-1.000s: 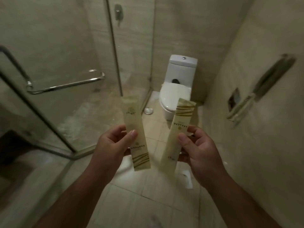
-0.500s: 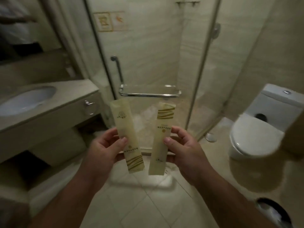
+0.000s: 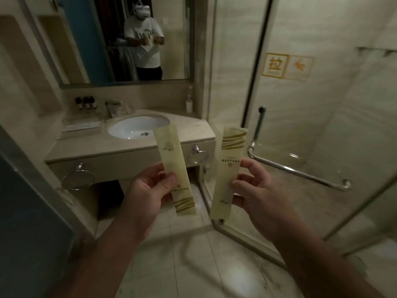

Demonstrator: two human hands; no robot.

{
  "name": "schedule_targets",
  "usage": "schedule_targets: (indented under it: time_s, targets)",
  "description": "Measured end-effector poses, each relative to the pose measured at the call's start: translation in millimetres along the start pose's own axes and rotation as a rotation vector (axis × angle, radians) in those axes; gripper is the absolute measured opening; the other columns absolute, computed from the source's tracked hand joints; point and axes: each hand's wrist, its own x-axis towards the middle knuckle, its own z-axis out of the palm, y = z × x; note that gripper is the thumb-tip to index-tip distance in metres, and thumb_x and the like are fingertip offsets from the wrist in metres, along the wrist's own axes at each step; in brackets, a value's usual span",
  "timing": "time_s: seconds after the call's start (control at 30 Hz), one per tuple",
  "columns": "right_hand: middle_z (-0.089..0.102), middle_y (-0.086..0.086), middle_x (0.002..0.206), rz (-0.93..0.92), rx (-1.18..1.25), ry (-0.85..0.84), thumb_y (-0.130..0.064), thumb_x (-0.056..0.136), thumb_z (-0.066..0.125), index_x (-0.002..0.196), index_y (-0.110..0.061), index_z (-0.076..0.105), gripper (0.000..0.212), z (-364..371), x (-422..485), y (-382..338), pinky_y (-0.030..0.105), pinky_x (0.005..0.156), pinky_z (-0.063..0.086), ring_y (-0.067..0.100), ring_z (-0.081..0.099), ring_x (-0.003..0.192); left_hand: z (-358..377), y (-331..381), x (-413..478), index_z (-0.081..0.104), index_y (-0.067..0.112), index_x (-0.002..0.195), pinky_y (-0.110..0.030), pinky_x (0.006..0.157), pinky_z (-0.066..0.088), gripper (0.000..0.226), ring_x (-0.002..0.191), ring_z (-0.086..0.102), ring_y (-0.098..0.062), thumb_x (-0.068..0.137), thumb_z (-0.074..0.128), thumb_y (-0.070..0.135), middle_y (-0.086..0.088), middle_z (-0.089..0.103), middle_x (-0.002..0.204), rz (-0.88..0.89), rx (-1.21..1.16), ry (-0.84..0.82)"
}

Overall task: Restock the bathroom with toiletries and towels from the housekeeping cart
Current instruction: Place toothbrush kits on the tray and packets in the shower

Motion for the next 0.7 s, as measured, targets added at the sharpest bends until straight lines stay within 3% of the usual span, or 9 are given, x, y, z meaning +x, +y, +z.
schedule_targets:
  time_s: [0.2,0.4,0.6,0.7]
  targets:
    - [0.074,0.008,0.106,-0.017,0.058,-0.033,-0.003,0.097,0.053,0.125,-0.023,0.061,0.035,68.8,76.3,10.1,0.043,0.084,0.057,0.025,0.072,0.101,-63.2,15.3,70.0,0.072,0.020,0.104,-0.039,0.071,0.059,0.023,0.089,0.074,-0.021,0.091,0.059,0.005,-0.003,0.076,0.092,0.036,0.000,0.031]
    - [0.075,0.003,0.105,0.029,0.062,-0.054,-0.017,0.100,0.050,0.120,-0.023,0.065,0.026,124.8,122.7,24.4,0.038,0.077,0.056,0.021,0.071,0.096,-117.3,16.9,107.9,0.071,0.021,0.104,-0.041,0.076,0.054,0.022,0.088,0.071,-0.020,0.093,0.057,0.009,-0.006,0.075,0.093,0.011,-0.101,0.101]
    - [0.075,0.003,0.104,0.079,0.036,-0.118,-0.010,0.100,0.050,0.120,-0.020,0.063,0.026,179.9,174.6,47.4,0.049,0.085,0.058,0.025,0.070,0.097,-172.3,15.6,128.3,0.070,0.016,0.105,-0.046,0.081,0.058,0.026,0.087,0.071,-0.021,0.081,0.062,0.022,-0.008,0.074,0.091,0.047,-0.074,0.216]
    - [0.075,0.004,0.106,0.113,0.021,-0.179,-0.005,0.099,0.051,0.120,-0.022,0.064,0.030,210.8,200.6,60.3,0.057,0.093,0.055,0.029,0.069,0.104,-199.2,18.8,137.9,0.071,0.017,0.100,-0.044,0.075,0.060,0.025,0.087,0.072,-0.024,0.078,0.062,0.024,-0.008,0.075,0.091,0.051,-0.019,0.280]
